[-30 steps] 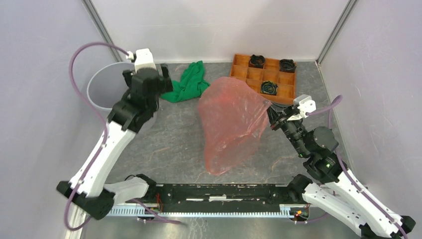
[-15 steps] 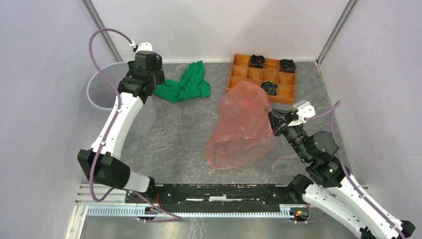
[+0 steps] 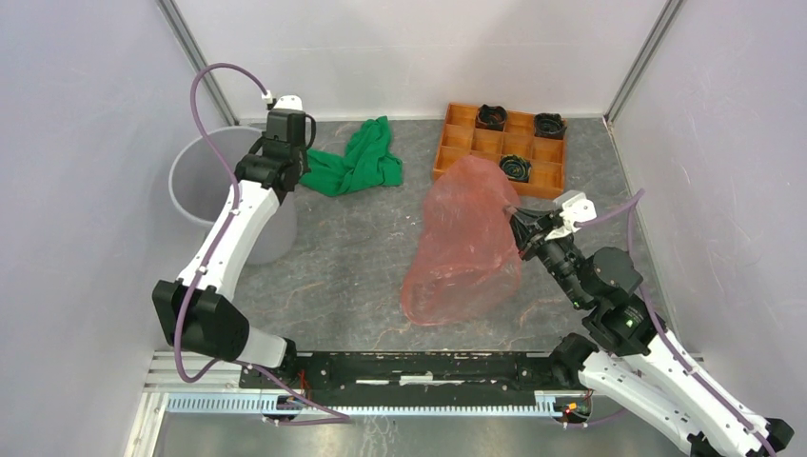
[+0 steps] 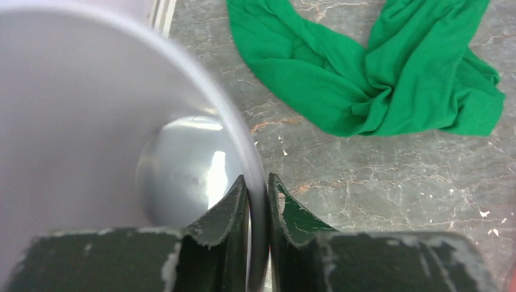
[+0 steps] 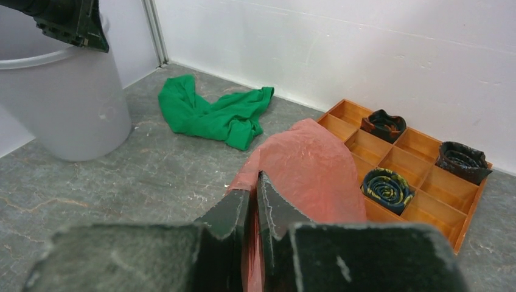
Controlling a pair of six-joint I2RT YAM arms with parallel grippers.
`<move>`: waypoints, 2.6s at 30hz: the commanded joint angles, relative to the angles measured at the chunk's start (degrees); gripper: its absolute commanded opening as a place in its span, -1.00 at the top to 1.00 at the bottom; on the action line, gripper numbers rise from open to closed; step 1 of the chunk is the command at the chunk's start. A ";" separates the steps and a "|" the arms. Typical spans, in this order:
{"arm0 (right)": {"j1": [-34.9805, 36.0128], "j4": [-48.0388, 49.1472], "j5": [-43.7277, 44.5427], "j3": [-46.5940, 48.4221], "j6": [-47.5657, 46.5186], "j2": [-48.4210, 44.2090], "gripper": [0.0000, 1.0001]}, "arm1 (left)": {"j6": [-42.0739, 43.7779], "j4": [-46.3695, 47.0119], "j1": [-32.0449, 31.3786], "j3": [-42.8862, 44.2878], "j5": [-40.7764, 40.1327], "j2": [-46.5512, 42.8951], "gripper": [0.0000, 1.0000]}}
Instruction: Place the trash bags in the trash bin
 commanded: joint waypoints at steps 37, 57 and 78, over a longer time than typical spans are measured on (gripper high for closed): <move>-0.02 -12.02 7.95 18.37 -1.72 6.89 0.95 | -2.61 -4.73 -26.12 -3.08 30.98 -15.40 -0.23; 0.01 -7.51 7.48 17.60 -1.72 6.24 0.99 | -20.39 5.57 -66.77 -7.75 11.41 -16.24 -0.85; 0.05 -4.86 4.59 17.52 4.58 3.79 0.98 | -44.64 39.78 -80.10 -15.23 -6.55 9.51 -0.99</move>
